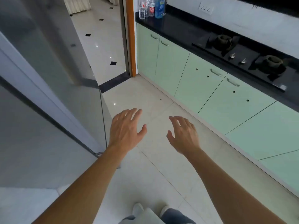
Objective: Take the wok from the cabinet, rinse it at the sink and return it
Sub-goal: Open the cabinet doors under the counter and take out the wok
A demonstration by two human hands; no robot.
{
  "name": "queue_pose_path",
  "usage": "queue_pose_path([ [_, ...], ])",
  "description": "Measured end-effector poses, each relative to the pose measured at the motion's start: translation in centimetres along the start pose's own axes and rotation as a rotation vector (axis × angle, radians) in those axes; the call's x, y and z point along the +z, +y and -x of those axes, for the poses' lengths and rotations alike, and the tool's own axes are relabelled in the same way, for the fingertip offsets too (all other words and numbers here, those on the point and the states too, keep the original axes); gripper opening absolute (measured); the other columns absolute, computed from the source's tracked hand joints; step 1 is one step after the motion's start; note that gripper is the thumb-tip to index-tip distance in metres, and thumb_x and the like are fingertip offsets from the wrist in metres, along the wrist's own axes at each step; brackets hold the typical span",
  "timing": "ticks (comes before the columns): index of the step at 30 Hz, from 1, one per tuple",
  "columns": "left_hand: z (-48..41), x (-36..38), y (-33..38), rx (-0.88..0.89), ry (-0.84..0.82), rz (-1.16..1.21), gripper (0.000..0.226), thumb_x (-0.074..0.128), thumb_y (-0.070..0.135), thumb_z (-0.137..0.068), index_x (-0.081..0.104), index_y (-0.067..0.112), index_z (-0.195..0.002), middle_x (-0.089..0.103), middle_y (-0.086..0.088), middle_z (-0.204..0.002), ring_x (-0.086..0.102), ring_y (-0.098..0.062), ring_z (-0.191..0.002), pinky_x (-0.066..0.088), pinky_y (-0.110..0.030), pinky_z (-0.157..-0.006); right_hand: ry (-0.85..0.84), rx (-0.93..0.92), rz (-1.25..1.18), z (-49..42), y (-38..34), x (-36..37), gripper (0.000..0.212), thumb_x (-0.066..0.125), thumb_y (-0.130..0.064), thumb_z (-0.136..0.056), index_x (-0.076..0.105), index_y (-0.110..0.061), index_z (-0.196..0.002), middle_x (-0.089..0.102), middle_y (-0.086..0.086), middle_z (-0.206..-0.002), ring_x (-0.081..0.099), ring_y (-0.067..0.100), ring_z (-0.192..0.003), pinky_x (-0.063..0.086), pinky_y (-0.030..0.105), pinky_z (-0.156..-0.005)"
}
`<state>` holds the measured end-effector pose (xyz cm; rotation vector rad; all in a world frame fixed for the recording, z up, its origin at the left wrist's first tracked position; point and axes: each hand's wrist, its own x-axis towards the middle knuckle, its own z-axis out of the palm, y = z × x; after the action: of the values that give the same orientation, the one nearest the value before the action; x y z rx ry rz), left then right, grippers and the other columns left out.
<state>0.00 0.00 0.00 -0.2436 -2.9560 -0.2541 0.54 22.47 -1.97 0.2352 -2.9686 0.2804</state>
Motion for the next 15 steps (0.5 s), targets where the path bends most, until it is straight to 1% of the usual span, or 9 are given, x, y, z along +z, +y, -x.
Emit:
queue_pose_path([
  [1,-0.2,-0.1,-0.2,-0.001,-0.03,0.006,0.062,0.042,0.054,-0.09,0.05,0.02,-0.141,0.058,-0.003,-0.14,0.056,-0.024,-0.125,0.047,-0.043,-0.101,-0.01,-0.003,-0.012,-0.3,0.0,0.0,0.051,0.066,-0.029,-0.084,0.056,-0.015,-0.132,0.064,0.008,-0.127,0.061,0.031,-0.116,0.05,0.045,-0.096],
  [4,-1.1,0.2,-0.8,0.008,0.001,-0.005,0.061,0.044,0.053,-0.09,0.05,0.02,-0.141,0.058,-0.003,-0.141,0.055,-0.024,-0.125,0.046,-0.043,-0.102,0.001,0.009,-0.003,-1.5,-0.1,0.0,0.053,0.066,-0.029,-0.084,0.055,-0.015,-0.134,0.063,0.008,-0.128,0.06,0.03,-0.118,0.049,0.046,-0.098],
  [7,-2.8,0.7,-1.1,0.003,-0.003,-0.004,0.06,0.043,0.053,-0.09,0.049,0.021,-0.141,0.057,-0.002,-0.141,0.054,-0.023,-0.126,0.046,-0.043,-0.102,-0.009,0.003,-0.001,-3.4,0.2,0.4,0.053,0.066,-0.03,-0.084,0.055,-0.016,-0.134,0.063,0.008,-0.129,0.06,0.03,-0.118,0.048,0.046,-0.099],
  [15,-10.5,2.9,-0.7,-0.009,-0.018,-0.044,0.062,0.042,0.055,-0.088,0.052,0.021,-0.14,0.059,-0.002,-0.14,0.056,-0.025,-0.126,0.049,-0.044,-0.099,0.023,-0.046,-0.013,-10.9,3.3,2.4,0.053,0.069,-0.03,-0.08,0.059,-0.014,-0.13,0.066,0.008,-0.125,0.064,0.03,-0.112,0.053,0.044,-0.094],
])
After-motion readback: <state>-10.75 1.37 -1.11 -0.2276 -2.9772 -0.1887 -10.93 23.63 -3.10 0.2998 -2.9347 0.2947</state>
